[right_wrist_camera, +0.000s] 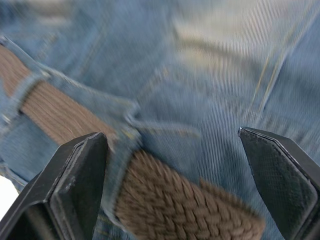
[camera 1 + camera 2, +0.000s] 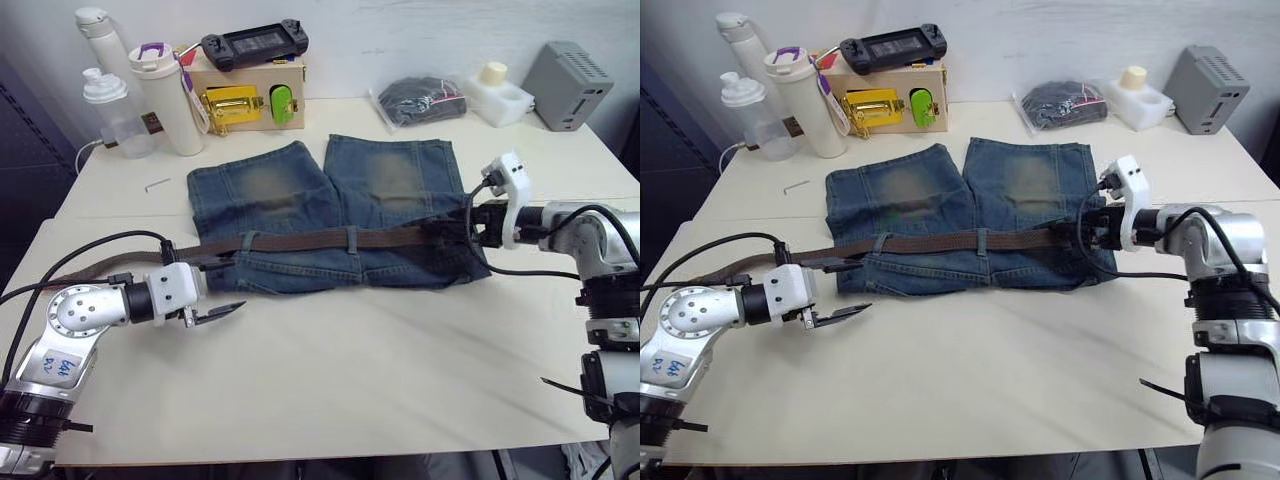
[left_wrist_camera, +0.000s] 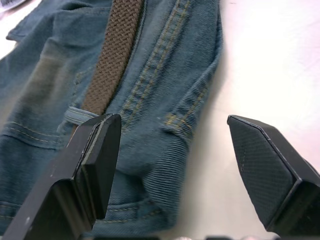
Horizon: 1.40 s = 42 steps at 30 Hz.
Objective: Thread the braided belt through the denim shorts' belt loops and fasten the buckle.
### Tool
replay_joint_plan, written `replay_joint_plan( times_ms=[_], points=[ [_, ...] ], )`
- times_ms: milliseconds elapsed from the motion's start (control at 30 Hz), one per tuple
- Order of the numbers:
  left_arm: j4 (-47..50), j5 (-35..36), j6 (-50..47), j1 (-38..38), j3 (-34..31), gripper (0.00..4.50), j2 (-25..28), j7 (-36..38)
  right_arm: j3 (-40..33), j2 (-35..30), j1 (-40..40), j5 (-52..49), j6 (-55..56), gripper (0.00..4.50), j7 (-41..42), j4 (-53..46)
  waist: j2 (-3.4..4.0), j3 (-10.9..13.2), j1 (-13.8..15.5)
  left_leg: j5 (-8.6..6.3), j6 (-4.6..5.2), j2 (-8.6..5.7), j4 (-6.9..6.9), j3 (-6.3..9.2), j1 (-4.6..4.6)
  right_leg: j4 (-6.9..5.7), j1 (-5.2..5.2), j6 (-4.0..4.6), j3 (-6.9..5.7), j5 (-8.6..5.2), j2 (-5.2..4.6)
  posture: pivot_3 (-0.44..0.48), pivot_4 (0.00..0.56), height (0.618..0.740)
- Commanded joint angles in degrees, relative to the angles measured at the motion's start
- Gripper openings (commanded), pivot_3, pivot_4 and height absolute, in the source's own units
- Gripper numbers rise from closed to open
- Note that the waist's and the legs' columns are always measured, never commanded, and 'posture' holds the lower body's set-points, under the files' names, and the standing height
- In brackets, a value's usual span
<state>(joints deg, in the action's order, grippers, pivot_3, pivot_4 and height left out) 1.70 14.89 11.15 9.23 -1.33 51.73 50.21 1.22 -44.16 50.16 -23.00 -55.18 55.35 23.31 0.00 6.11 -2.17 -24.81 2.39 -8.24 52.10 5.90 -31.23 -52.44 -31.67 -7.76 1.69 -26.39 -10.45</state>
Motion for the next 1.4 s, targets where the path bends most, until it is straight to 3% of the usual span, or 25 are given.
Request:
replay_joint_plan(
  times_ms=[33,133,333,533,667,933,1067,1333,1400],
  points=[
    [1.8,-0.3,-0.6,-0.3,-2.6,3.74,-0.8,-0.6,0.3,-0.3,1.6,0.3,0.3,4.23,2.0,0.4,0.00,0.0,0.0,0.00,0.00,0.00,0.00,0.00,0.00,0.01,0.00,0.00,0.00,0.00,0.00,0.000,0.150,0.645],
    [1.1,0.6,-2.1,0.3,-3.7,3.74,-2.0,-0.9,-0.1,0.3,1.7,0.2,0.3,3.12,2.1,0.8,0.00,0.0,0.0,0.00,0.00,0.00,0.01,-0.01,0.00,0.00,0.00,0.00,0.00,0.00,0.00,0.000,0.150,0.645],
    [-4.1,1.9,-4.9,4.8,-5.0,3.74,-3.3,0.6,-1.0,0.9,1.2,-0.8,-0.2,0.10,2.4,-0.5,0.00,0.0,0.0,0.00,0.00,0.00,0.02,-0.01,0.01,0.00,0.01,0.00,-0.01,0.00,0.00,0.000,0.150,0.645],
    [-14.8,4.4,-13.5,16.5,-5.6,3.74,-5.6,2.0,-1.6,1.1,0.1,-0.7,0.5,0.01,1.8,-1.8,-0.02,0.0,-0.1,0.00,0.00,0.00,0.04,0.00,0.01,-0.03,0.01,-0.01,-0.03,0.01,0.00,0.000,0.150,0.645],
    [-26.1,6.4,-26.4,27.1,-4.5,3.74,-9.4,3.2,-3.0,1.6,-1.4,-1.5,1.2,0.01,1.5,-4.3,-0.04,0.0,-0.4,0.00,0.00,-0.01,0.01,0.02,0.01,-0.08,0.01,-0.03,-0.03,0.02,0.00,0.000,0.150,0.645],
    [-40.5,6.6,-39.7,36.7,-4.6,3.74,-13.5,7.8,-4.2,1.9,-4.4,-2.5,1.2,0.01,0.8,-9.6,-0.06,0.0,-1.6,0.00,0.01,-0.03,-0.08,0.05,0.01,-0.12,-0.02,-0.06,-0.02,0.03,0.00,0.000,0.150,0.645],
    [-47.3,5.1,-40.6,40.0,-4.0,3.74,-14.5,9.3,-4.4,1.9,-5.7,-2.7,0.8,0.01,0.1,-11.7,-0.08,0.0,-1.5,0.00,0.01,-0.03,-0.04,0.09,0.00,-0.11,-0.01,-0.06,-0.02,0.04,0.00,0.000,0.150,0.645],
    [-45.2,1.2,-35.7,37.3,-1.3,3.74,-14.9,11.7,-5.4,2.2,-6.5,-3.3,0.1,0.01,-1.5,-13.0,-0.08,0.0,-1.3,0.00,0.01,-0.03,-0.02,0.08,0.01,-0.11,-0.01,-0.06,-0.01,0.04,-0.01,0.000,0.150,0.645],
    [-43.1,-0.9,-31.8,36.0,0.2,3.21,-15.0,11.7,-5.6,2.3,-6.5,-3.4,0.0,0.00,-1.9,-12.9,-0.08,0.0,-1.3,0.00,0.01,-0.03,-0.02,0.08,0.01,-0.11,0.00,-0.06,-0.01,0.04,-0.01,0.000,0.150,0.645]
  ],
)
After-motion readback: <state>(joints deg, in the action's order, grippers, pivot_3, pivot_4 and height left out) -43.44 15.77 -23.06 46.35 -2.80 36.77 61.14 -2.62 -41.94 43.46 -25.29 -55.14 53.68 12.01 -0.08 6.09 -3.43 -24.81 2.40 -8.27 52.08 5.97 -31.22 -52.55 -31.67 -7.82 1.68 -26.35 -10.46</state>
